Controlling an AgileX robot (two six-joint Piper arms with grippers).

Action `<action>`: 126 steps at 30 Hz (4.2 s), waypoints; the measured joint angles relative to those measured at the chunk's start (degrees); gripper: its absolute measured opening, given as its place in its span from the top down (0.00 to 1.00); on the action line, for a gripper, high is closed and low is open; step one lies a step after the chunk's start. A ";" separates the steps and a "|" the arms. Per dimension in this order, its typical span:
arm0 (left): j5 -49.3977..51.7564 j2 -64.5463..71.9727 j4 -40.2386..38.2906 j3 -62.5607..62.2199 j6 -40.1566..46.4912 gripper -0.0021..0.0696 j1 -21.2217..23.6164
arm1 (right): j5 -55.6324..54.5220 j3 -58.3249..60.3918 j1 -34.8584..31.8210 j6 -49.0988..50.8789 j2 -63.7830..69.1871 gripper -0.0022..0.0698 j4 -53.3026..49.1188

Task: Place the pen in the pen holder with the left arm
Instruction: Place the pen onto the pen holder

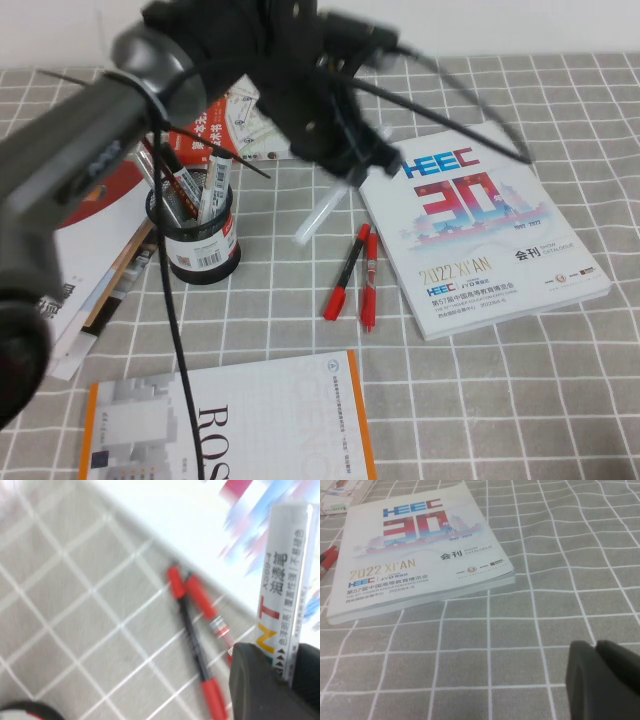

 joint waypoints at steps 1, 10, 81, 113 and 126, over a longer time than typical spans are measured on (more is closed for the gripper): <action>-0.60 -1.27 0.29 0.00 0.00 0.82 -0.66 | 0.00 0.00 0.00 0.00 0.00 0.99 0.00; -1.84 -9.83 1.19 0.13 0.00 0.82 -4.76 | 0.00 0.00 0.00 0.00 0.00 0.99 0.00; -125.93 -26.95 -3.90 84.00 -9.06 0.82 13.75 | 0.00 0.00 0.00 0.00 0.00 0.99 0.21; -112.38 -23.91 2.93 77.83 -13.10 0.82 15.60 | 0.00 0.00 0.00 0.00 0.00 0.99 0.21; -115.98 -20.36 2.93 77.73 -14.50 0.82 15.60 | 0.00 0.00 0.00 0.00 0.00 0.99 0.21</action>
